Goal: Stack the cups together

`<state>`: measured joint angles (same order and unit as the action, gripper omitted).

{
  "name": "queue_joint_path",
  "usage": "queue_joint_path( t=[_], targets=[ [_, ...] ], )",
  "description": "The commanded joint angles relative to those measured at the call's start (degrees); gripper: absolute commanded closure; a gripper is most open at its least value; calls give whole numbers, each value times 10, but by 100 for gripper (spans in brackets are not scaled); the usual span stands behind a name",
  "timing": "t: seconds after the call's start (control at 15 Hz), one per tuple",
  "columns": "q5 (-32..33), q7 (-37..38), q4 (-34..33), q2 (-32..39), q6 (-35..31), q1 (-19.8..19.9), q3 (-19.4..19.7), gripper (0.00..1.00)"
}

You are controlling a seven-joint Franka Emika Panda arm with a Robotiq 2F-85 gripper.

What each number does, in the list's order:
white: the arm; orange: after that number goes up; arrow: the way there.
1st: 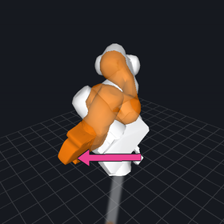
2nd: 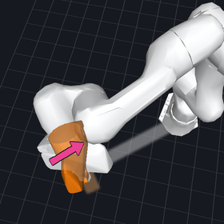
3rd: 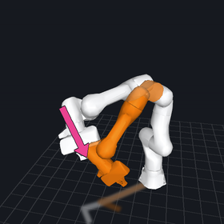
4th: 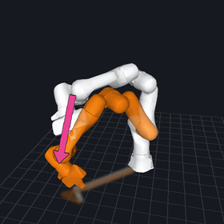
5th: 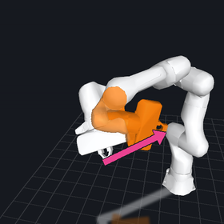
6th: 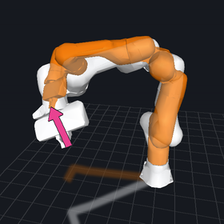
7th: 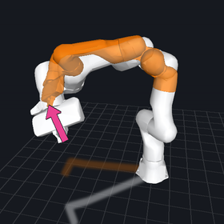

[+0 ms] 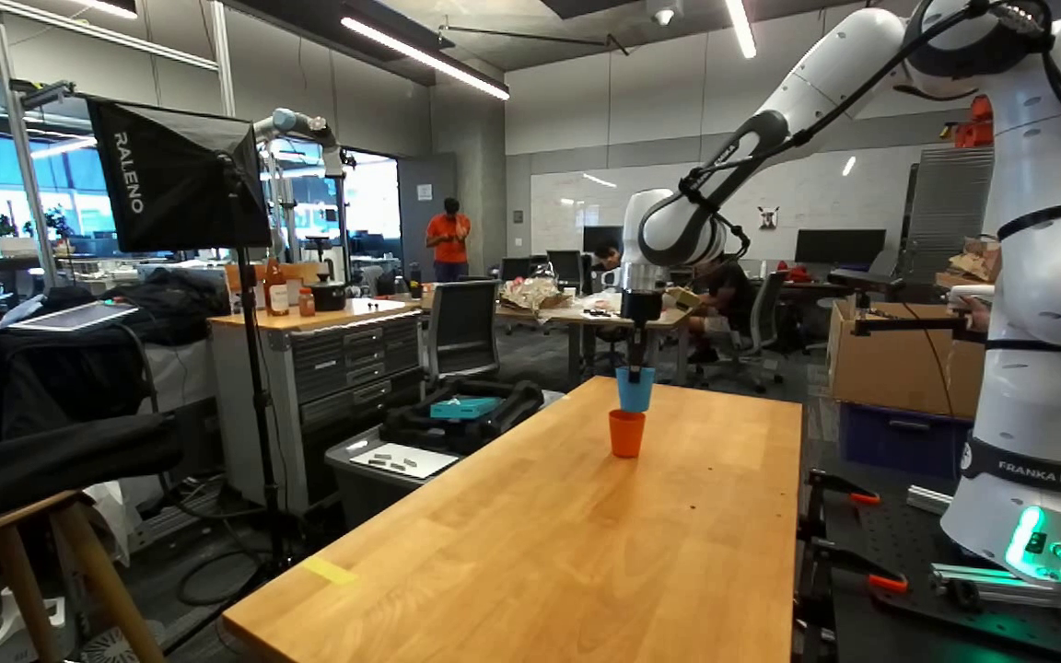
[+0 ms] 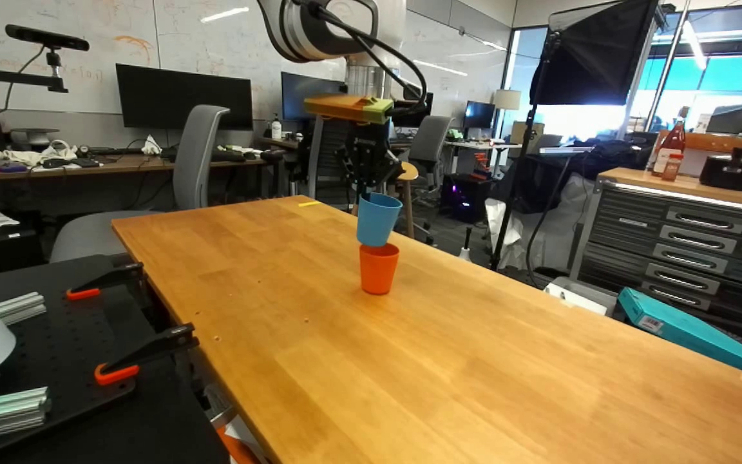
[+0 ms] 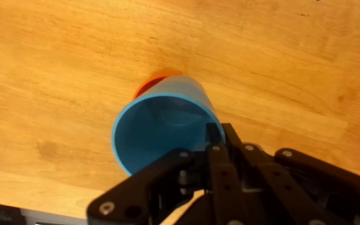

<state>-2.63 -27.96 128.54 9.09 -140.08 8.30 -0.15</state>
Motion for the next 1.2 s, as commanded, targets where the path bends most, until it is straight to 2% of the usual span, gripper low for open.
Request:
queue_joint_path(
  t=[0.0,0.4,1.13],
  targets=[
    [-25,-18,3,11,-51,-10,-7,94],
    [-32,-16,-7,27,-69,-6,-15,94],
    [-2,2,-11,33,-61,1,7,94]
  ],
)
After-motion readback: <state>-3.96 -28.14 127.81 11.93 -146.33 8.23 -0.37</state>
